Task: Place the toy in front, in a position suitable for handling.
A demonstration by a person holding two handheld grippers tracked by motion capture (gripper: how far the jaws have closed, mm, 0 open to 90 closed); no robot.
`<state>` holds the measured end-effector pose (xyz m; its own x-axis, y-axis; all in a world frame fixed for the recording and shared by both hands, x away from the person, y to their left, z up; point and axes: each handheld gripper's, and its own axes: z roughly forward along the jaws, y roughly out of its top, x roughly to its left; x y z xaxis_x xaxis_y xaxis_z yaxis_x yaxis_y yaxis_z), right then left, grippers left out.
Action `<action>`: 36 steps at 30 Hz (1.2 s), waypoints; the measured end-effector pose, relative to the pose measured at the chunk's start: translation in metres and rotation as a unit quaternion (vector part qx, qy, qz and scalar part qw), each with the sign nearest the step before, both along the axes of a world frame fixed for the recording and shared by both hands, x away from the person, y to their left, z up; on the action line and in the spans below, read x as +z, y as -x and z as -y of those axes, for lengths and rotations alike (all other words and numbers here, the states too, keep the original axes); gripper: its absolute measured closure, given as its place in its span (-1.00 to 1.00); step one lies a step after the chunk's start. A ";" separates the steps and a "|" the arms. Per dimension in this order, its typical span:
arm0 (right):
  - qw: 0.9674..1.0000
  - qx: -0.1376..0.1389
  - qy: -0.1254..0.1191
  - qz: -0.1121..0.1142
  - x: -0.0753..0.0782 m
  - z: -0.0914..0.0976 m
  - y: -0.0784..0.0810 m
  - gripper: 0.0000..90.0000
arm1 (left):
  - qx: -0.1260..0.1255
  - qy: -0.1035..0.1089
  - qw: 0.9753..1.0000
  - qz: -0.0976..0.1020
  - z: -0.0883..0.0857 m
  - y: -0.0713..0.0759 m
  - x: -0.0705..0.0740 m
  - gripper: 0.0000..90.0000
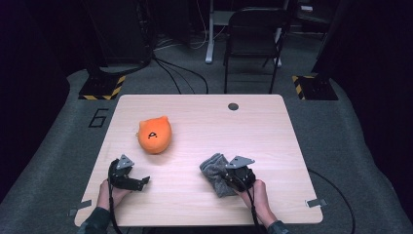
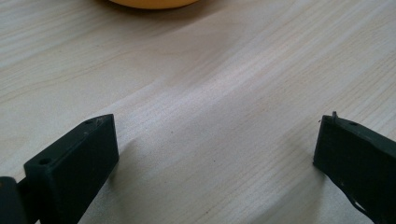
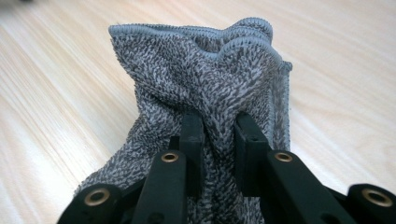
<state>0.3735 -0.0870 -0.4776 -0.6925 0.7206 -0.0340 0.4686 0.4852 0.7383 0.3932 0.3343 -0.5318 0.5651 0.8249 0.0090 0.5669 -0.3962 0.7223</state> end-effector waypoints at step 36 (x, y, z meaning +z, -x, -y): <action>0.987 -0.152 -0.021 0.052 0.037 0.112 -0.021 0.67 | -0.004 -0.001 1.000 0.001 0.000 -0.001 0.000 -1.00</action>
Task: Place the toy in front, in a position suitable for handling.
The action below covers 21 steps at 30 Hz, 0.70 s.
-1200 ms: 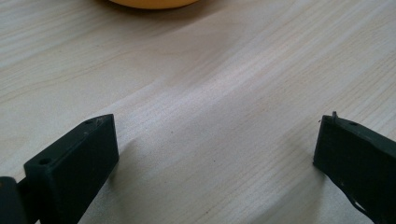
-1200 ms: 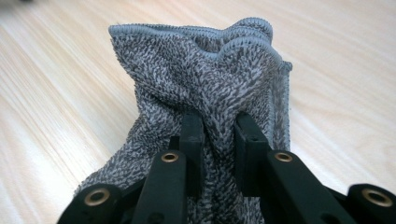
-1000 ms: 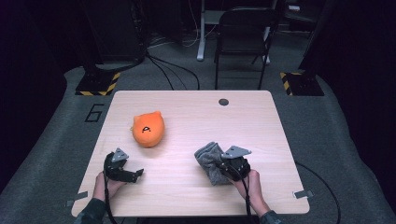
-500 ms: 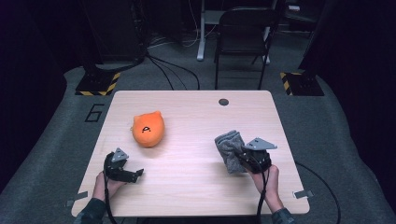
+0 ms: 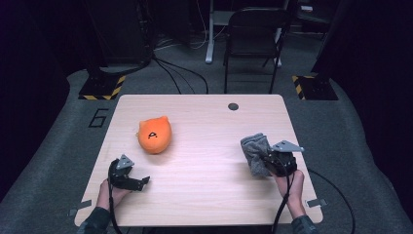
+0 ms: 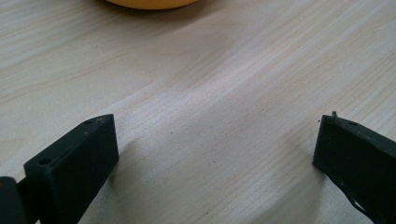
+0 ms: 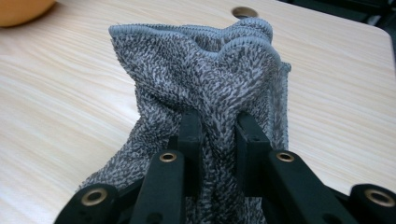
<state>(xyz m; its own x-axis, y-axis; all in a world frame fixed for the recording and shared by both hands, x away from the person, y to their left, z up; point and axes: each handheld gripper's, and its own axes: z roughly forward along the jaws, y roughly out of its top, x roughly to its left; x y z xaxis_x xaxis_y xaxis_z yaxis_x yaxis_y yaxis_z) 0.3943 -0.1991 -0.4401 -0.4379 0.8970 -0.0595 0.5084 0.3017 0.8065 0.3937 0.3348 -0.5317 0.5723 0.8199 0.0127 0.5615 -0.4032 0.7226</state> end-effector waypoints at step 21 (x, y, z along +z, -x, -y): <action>0.995 -0.079 0.050 -0.045 -0.033 0.042 -0.031 0.43 | -0.004 -0.001 1.000 -0.002 0.000 0.000 0.000 -1.00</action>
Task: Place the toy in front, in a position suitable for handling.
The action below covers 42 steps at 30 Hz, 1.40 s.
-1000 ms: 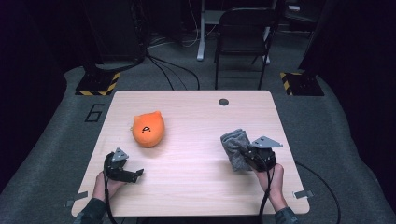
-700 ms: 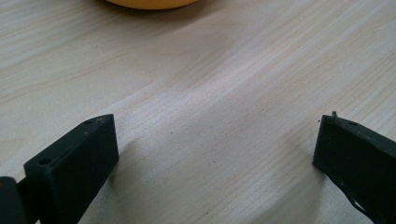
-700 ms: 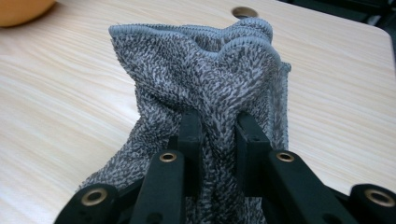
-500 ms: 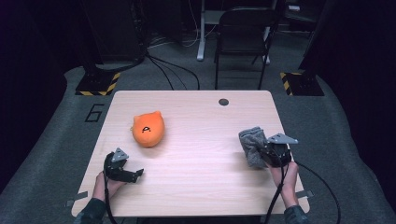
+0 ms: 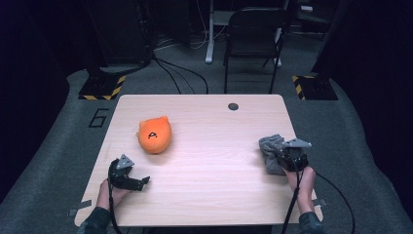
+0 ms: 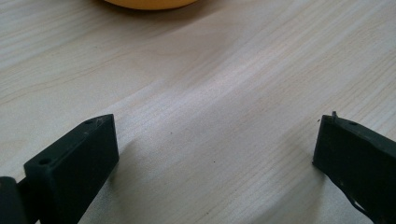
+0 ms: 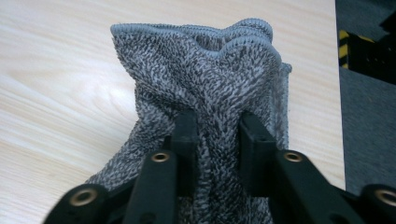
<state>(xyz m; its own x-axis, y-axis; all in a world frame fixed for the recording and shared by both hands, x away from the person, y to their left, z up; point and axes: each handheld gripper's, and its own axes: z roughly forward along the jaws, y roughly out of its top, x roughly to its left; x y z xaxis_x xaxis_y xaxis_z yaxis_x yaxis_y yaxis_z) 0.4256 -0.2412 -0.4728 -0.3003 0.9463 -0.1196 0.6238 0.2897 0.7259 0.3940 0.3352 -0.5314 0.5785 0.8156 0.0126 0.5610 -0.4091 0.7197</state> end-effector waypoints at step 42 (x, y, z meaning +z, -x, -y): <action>0.995 0.080 -0.021 -0.055 0.006 -0.009 0.062 -0.85 | -0.029 0.062 0.996 0.053 -0.018 -0.036 0.072 -1.00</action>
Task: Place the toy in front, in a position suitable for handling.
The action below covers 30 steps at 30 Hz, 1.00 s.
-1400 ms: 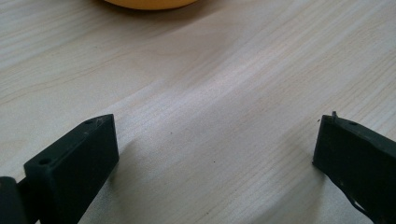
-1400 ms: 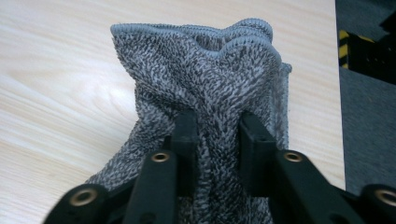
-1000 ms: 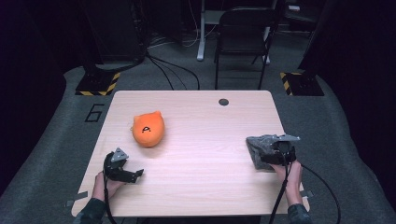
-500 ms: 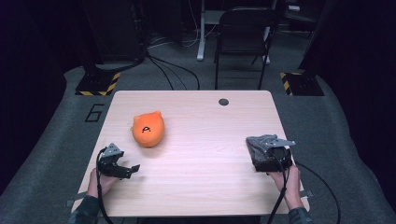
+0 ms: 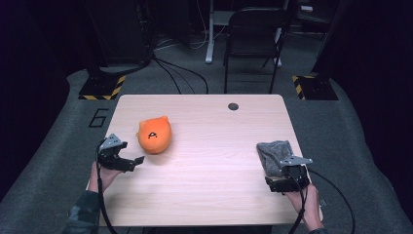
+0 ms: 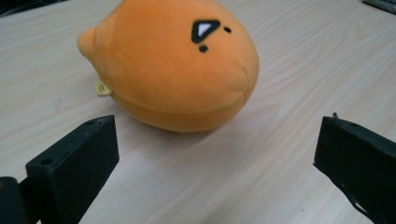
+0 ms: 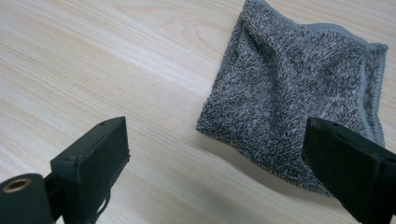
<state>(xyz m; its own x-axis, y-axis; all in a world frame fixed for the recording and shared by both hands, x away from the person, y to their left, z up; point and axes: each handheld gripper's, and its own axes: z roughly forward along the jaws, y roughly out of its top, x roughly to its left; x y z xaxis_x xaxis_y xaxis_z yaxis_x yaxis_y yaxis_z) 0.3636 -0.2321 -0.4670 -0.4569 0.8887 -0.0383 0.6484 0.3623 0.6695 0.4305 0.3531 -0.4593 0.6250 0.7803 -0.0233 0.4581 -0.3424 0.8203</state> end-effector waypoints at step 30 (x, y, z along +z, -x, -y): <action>1.000 0.016 -0.013 0.008 0.006 -0.001 -0.001 -0.85 | -0.059 -0.067 0.996 -0.024 0.026 -0.098 0.005 -0.99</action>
